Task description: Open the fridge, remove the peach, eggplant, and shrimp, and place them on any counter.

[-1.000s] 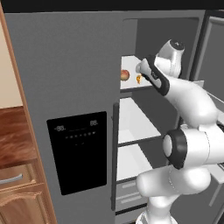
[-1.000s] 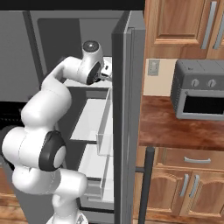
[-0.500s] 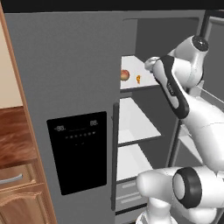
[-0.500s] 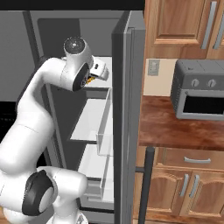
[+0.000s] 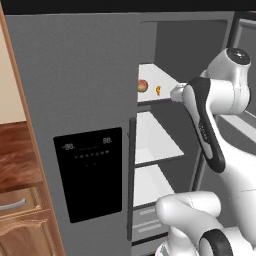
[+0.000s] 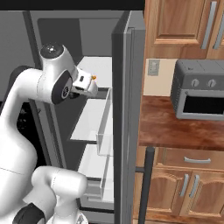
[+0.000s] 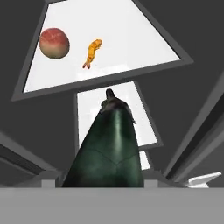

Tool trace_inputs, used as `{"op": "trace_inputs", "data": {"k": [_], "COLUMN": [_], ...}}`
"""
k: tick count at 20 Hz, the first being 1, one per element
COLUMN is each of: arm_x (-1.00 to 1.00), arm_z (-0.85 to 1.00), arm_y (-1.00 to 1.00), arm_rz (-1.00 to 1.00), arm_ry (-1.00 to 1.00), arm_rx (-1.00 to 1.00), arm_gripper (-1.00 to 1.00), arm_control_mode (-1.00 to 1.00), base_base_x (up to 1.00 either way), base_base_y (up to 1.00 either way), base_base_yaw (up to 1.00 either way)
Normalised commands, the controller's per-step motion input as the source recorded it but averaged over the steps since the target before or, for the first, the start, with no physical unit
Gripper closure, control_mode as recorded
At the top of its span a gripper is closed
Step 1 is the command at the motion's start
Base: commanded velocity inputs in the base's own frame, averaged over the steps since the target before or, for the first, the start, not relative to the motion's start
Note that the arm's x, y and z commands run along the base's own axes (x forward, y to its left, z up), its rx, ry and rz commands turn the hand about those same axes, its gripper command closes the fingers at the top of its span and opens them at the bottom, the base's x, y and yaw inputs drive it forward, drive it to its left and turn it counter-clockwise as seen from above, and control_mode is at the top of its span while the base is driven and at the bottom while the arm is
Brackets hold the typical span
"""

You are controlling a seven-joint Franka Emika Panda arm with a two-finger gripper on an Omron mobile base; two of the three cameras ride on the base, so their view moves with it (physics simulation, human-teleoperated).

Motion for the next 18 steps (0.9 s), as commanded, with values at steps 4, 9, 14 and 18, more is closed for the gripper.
{"op": "trace_inputs", "data": {"k": [4,9,14,18], "arm_x": [-0.62,-0.29,0.00,0.00], "arm_z": [-0.29,-0.22,0.00,0.00], "arm_y": [0.23,0.11,0.00,0.00], "arm_rz": [0.06,0.04,0.00,0.00], "arm_ry": [0.34,0.21,0.00,0.00], "arm_rx": [0.00,0.00,0.00,0.00], "arm_gripper": [1.00,1.00,1.00,1.00], "arm_control_mode": [-1.00,1.00,1.00,1.00], "base_base_x": [0.00,-0.15,-1.00,-0.59], "base_base_y": [0.00,0.02,0.60,1.00], "base_base_yaw": [0.00,0.00,0.00,0.04]}}
